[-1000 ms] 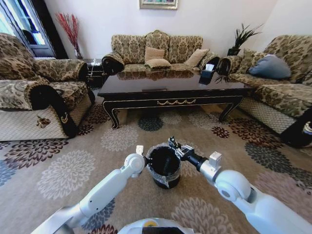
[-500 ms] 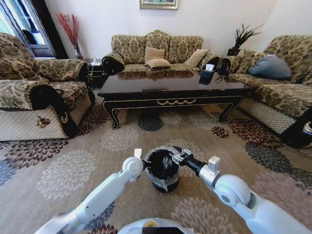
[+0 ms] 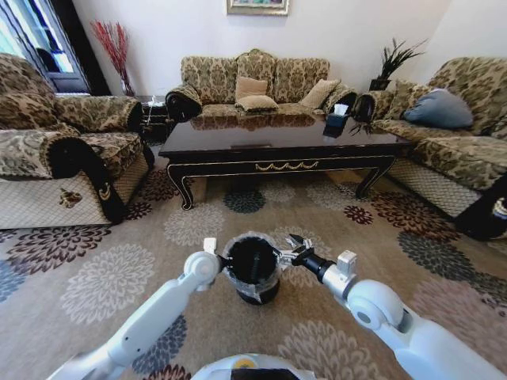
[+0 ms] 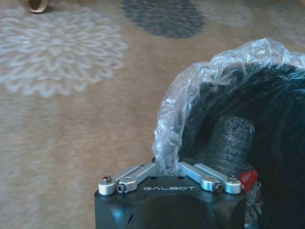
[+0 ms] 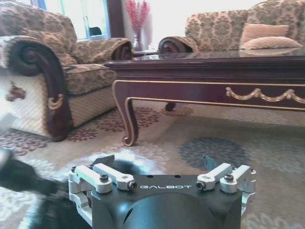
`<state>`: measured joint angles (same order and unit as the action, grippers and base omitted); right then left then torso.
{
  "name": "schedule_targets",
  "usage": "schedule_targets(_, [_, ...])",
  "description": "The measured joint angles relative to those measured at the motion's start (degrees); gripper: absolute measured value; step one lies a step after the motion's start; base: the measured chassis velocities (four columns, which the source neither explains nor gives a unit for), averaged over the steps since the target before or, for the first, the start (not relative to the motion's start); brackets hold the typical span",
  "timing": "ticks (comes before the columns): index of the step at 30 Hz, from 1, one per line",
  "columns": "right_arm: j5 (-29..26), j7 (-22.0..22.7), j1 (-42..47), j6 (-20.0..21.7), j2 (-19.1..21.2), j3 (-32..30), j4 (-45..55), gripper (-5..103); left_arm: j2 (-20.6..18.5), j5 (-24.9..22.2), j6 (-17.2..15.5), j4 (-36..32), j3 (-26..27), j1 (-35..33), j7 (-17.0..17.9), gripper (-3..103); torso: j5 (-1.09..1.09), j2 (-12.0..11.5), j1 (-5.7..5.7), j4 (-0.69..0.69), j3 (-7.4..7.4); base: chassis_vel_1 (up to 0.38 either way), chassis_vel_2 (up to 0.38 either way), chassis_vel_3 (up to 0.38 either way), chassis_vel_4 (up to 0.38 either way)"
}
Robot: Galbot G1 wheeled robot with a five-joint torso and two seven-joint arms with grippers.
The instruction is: Move to the front of the table and pick up the trash from the floor, then place it into the trash bin.
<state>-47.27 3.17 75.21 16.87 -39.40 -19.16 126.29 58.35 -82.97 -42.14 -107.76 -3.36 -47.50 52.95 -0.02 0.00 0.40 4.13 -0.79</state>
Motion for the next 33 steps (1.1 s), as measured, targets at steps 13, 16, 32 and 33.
schedule_targets(13, [-0.56,0.22,-7.42,-0.89,-3.81,4.51,-12.64,100,-11.25,-1.96,0.0,-1.8,12.7,-8.54,-2.77,0,0.01,0.0,0.0,-0.01,0.0,0.0,0.0,0.0,0.0])
schedule_targets(16, [-0.36,0.13,-9.3,-1.16,-4.36,5.7,-15.78,100,-11.64,-1.97,0.0,-1.42,14.37,-9.59,-3.21,0,0.0,0.0,0.0,0.0,0.0,0.0,0.0,0.0,0.0])
schedule_targets(32, [5.13,-3.12,-26.05,-6.22,-11.86,18.6,-47.7,100,-11.77,-2.35,0.0,-2.96,27.87,-19.95,-5.49,0,0.02,0.0,0.02,0.02,0.0,0.0,0.0,0.0,0.0])
schedule_targets(33, [4.63,-3.14,-27.15,-6.23,-12.7,18.69,-49.42,100,-11.81,-2.51,0.0,-3.15,28.33,-20.39,-5.52,0,0.01,0.0,0.01,0.01,0.0,0.0,0.0,0.0,0.0])
